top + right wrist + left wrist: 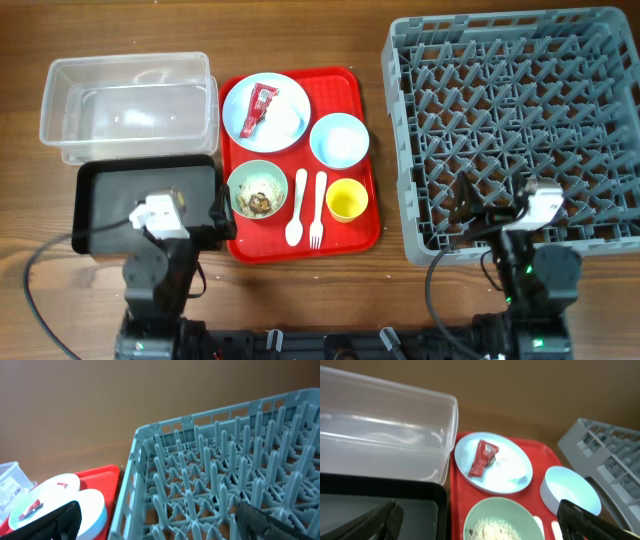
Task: Sort waste into correct bins and load items into the dishwasher rack
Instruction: 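Move the left gripper to the white plate and grasp the napkin and ketchup packet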
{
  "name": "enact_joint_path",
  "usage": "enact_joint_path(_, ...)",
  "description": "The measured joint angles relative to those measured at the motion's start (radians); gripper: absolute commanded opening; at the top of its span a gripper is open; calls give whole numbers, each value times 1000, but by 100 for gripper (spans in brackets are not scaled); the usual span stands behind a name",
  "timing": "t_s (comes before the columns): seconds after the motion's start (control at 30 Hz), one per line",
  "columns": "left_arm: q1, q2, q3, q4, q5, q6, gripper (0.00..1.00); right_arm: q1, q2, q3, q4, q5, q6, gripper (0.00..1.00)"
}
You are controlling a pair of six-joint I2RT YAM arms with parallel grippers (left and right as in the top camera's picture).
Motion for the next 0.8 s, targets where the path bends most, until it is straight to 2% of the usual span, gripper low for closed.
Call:
enact_joint_path(0.1, 0, 337, 262, -129, 0, -7, 100, 0, 188, 199, -137, 3, -27, 100)
enact_joint_path(0.13, 0, 387, 304, -144, 0, -8, 100, 0, 240, 248, -188, 5, -37, 100)
enact_joint_path(0.23, 0, 714, 627, -445, 4, -11, 100, 0, 396, 376, -351, 9, -48, 100)
enact_joint_path(0.27, 0, 777, 701, -537, 4, -11, 100, 0, 437, 415, -407, 11, -49, 100)
enact_joint_path(0.33, 0, 867, 808, -624, 7, -11, 100, 0, 504, 481, -470, 11, -52, 100)
enact_joint_path(0.4, 0, 896, 838, -639, 20, -11, 100, 0, 520, 506, -497, 11, -52, 100)
enact_joint_path(0.47, 0, 897, 838, -585, 39, -11, 100, 0, 520, 506, -500, 11, -52, 100)
enact_joint_path(0.6, -27, 933, 846, -375, 77, -18, 100, 0, 521, 508, -500, 11, -52, 100)
enact_joint_path(0.8, -146, 1236, 900, -83, 77, -27, 99, 0, 532, 509, -500, 11, -52, 100)
